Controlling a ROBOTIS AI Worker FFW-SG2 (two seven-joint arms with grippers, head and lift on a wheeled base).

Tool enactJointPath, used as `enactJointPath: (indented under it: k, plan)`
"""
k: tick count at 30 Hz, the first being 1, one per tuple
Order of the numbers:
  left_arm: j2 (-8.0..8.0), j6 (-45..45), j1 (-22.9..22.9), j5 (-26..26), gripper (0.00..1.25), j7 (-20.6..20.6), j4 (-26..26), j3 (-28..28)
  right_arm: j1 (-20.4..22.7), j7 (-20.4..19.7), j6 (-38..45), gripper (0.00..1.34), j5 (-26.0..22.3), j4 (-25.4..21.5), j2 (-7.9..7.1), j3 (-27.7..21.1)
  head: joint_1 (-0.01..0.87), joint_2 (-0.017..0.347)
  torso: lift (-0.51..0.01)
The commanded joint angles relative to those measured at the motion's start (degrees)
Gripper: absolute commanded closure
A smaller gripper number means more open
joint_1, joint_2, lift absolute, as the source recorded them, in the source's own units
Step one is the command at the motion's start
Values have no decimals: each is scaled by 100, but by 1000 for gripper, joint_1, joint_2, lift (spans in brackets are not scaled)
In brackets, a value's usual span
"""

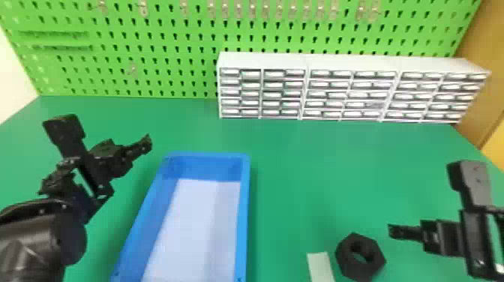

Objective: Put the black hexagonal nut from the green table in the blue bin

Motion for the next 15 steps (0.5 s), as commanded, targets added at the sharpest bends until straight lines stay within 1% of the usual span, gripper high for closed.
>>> enactJointPath:
  k: [1,6,10,15]
  plan:
    - [0,0,-3,-9,186,0,1,-56,-72,0,26,467,11,35,27,193,666,32,-100]
    - [0,0,-12,-18,186,0,1,-109,-116,0,26,467,64,96,80,360,666,32,-100]
    - [0,0,-21,-18,186,0,1,-109,-160,0,26,467,213,122,115,607,666,32,-100]
    - [0,0,-21,-27,186,0,1,-109,-168,0,26,467,284,175,159,694,666,32,-100]
